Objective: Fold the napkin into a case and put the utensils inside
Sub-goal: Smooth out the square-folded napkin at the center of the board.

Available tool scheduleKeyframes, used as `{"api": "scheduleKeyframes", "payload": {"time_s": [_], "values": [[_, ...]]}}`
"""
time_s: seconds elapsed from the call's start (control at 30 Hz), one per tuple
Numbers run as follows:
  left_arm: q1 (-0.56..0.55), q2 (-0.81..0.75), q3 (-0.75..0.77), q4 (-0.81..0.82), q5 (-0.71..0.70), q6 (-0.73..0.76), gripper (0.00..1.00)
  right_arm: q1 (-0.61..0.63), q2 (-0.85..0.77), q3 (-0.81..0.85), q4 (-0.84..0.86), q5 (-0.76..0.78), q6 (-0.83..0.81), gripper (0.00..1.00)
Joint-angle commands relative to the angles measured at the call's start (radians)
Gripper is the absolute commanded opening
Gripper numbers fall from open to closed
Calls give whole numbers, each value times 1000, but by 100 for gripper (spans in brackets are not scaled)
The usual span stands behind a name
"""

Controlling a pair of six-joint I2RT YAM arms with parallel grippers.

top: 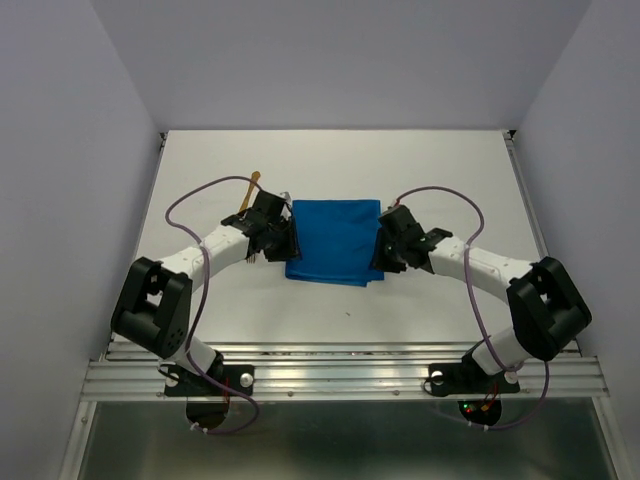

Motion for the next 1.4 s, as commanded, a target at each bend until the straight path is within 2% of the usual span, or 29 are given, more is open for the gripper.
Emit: {"api": "scheduleKeyframes", "payload": {"time_s": [0.0,0.03,0.1,0.17,0.3,0.53,0.63,0.8,0.9,0.93,0.97,1.03,1.1,1.37], "values": [[15,-58,-3,-34,-39,-16,49,71,14,14,-3,-1,28,31],[18,-66,-20,-33,-45,-20,61,94,28,11,3,-5,37,33],[26,-66,-40,-31,-53,-33,69,105,41,5,24,-24,63,35],[34,-61,-75,-21,-53,-41,72,114,57,-4,40,-33,79,38],[35,-31,-110,13,-53,-56,70,114,86,-9,61,-37,108,39],[37,20,-129,70,-27,-70,52,114,104,-19,35,4,134,39],[38,37,-130,90,-10,-70,35,114,95,-27,21,33,135,39],[38,55,-123,99,1,-67,19,114,118,-38,44,32,138,37],[38,51,-119,98,5,-67,8,123,135,-38,50,33,151,29],[40,48,-118,98,8,-64,4,123,135,-39,50,39,158,20],[40,46,-116,95,10,-64,0,123,127,-41,50,48,163,16],[43,36,-118,93,18,-60,0,123,111,-42,34,96,178,5],[47,28,-121,93,28,-55,0,123,81,-41,6,153,186,1],[57,-24,-127,88,79,-32,0,123,66,-47,-20,180,183,1]]}}
